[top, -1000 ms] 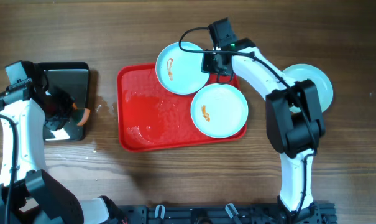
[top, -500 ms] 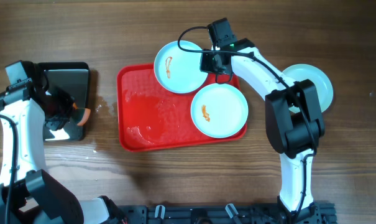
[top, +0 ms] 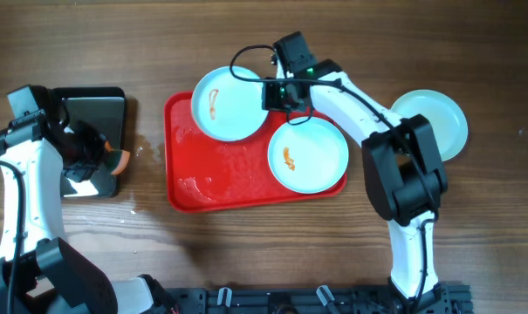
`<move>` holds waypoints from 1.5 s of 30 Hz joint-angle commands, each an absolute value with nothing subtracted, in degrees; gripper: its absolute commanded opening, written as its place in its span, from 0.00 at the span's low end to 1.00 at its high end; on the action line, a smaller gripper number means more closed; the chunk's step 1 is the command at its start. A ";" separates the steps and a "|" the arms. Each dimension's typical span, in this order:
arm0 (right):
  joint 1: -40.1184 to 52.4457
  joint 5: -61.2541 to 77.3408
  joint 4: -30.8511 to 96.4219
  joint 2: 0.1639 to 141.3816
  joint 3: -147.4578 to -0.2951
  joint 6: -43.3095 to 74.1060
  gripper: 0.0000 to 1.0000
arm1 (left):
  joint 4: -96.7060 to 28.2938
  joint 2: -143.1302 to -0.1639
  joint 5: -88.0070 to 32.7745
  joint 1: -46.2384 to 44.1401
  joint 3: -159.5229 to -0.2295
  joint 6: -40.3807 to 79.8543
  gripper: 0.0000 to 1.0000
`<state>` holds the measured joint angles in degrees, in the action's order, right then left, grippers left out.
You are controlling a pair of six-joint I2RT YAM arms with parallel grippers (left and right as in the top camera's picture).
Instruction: Clean dirty plates on tray and stack at the side
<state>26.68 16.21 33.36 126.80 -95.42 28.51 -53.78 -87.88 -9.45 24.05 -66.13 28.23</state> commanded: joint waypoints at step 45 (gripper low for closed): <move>36.16 15.00 55.77 127.63 -96.36 30.63 0.04 | -42.81 -92.33 -18.39 -7.03 -58.70 22.15 0.04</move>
<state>35.92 15.84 55.72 126.80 -95.83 30.37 -44.53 -89.93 -19.09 -5.69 -58.98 19.90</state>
